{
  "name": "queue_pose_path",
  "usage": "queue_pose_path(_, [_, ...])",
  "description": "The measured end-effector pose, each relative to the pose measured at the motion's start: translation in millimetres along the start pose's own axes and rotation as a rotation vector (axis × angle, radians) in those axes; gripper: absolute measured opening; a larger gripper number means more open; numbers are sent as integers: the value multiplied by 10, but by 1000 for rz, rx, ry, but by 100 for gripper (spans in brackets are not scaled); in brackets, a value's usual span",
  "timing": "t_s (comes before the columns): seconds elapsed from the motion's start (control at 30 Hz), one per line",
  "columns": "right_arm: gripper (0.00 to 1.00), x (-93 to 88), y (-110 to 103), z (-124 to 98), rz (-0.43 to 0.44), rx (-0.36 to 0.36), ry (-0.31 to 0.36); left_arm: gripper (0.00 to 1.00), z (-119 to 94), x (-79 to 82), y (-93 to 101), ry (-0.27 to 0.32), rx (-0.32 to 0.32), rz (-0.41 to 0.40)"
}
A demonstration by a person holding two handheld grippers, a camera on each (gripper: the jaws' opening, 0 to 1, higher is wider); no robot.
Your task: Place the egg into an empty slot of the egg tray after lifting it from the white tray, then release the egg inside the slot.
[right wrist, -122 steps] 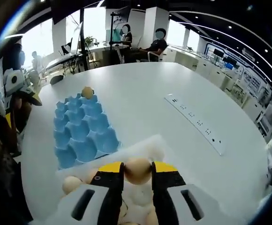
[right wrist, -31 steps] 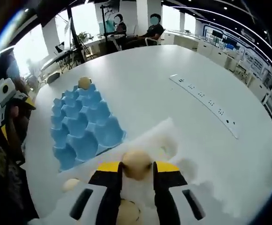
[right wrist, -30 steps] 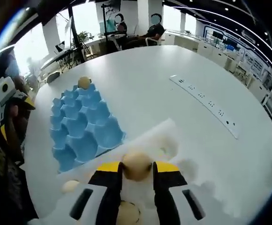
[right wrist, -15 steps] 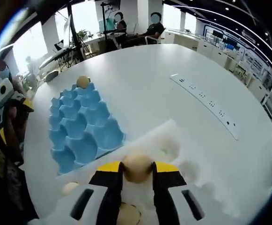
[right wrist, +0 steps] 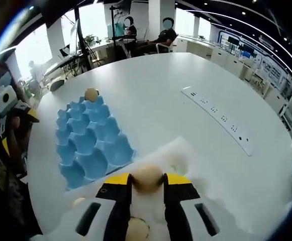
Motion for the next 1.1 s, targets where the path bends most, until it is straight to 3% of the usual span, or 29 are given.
queue_pose_path(0.33, [26,12,-53,-16,-2,1,7,73,-12,15,-1,5,2,1])
queue_pose_path(1.1, [26,369,-254,78,-38,41,61,73,-55,18,-28,16,10,-4])
Point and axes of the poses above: the point that each gripper's makers call its tool centre point, and the gripper's own axes: z roughly forward along the fingers, y roughly to its right, x roughly out of its top, the point moved 2 cm from there along -z, roughly backward along the fingers, and after that the axes turned 5 degrees about -z, right-handed, at the moved point
